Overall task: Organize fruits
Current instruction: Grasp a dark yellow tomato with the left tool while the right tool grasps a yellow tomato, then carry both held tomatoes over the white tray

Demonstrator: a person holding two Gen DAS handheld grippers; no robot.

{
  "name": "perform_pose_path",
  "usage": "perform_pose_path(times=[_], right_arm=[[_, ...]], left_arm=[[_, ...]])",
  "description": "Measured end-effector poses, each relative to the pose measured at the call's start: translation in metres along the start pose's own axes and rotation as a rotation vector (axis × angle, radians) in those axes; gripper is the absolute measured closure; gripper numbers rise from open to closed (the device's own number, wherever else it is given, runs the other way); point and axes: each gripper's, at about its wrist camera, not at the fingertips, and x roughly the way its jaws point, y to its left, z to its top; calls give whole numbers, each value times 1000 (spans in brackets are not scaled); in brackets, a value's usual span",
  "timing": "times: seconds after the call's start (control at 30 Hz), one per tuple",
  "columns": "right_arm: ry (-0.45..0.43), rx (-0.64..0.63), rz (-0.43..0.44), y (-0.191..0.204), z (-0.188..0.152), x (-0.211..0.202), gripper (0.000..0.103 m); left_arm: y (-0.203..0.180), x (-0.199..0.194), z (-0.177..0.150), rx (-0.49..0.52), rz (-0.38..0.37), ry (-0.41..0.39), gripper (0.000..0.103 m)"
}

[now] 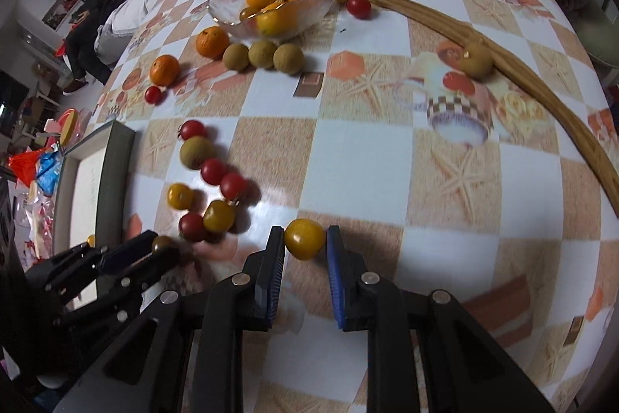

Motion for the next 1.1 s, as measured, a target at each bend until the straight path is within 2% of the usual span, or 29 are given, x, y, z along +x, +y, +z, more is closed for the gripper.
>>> perform_pose_path(times=[0.27, 0.47, 0.6, 0.8, 1.1], right_arm=[[9, 11, -3, 15, -17, -8, 79], [20, 20, -14, 18, -27, -10, 79], [22, 32, -15, 16, -32, -12, 79], [16, 50, -9, 12, -37, -17, 79], [-4, 61, 8, 12, -36, -25, 79]], left_arm=[[10, -6, -5, -16, -17, -3, 78], [11, 4, -5, 28, 54, -18, 77], [18, 10, -1, 16, 55, -19, 77], [11, 14, 4, 58, 94, -38, 77], [22, 4, 3, -12, 21, -19, 80]])
